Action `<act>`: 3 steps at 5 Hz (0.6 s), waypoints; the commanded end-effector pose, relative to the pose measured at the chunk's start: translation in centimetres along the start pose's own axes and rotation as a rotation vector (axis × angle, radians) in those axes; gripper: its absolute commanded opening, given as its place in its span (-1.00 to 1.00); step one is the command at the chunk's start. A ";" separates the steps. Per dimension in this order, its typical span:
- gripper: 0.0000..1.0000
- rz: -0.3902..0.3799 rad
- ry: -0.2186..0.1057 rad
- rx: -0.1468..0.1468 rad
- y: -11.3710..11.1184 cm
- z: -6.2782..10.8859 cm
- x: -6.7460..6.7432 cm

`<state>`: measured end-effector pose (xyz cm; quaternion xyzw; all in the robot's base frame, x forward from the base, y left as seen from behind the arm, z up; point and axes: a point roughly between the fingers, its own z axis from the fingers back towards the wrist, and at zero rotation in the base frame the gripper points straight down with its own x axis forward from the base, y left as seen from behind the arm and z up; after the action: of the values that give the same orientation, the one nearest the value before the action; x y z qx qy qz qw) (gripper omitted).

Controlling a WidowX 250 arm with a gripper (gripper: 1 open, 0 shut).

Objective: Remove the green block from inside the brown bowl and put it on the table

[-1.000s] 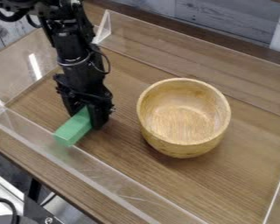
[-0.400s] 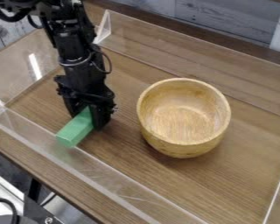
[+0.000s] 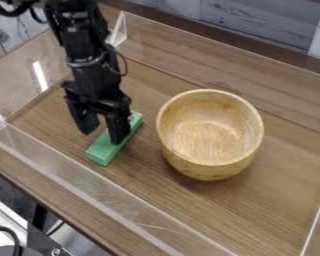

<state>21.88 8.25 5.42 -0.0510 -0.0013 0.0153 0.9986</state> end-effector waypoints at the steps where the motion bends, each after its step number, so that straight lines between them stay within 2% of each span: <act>1: 1.00 -0.005 -0.085 0.019 -0.1 3.4 1.3; 3: 1.00 -0.014 -0.148 0.010 -1.1 8.3 2.4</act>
<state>23.52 7.90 12.07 -0.0561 -0.0454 0.0170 0.9972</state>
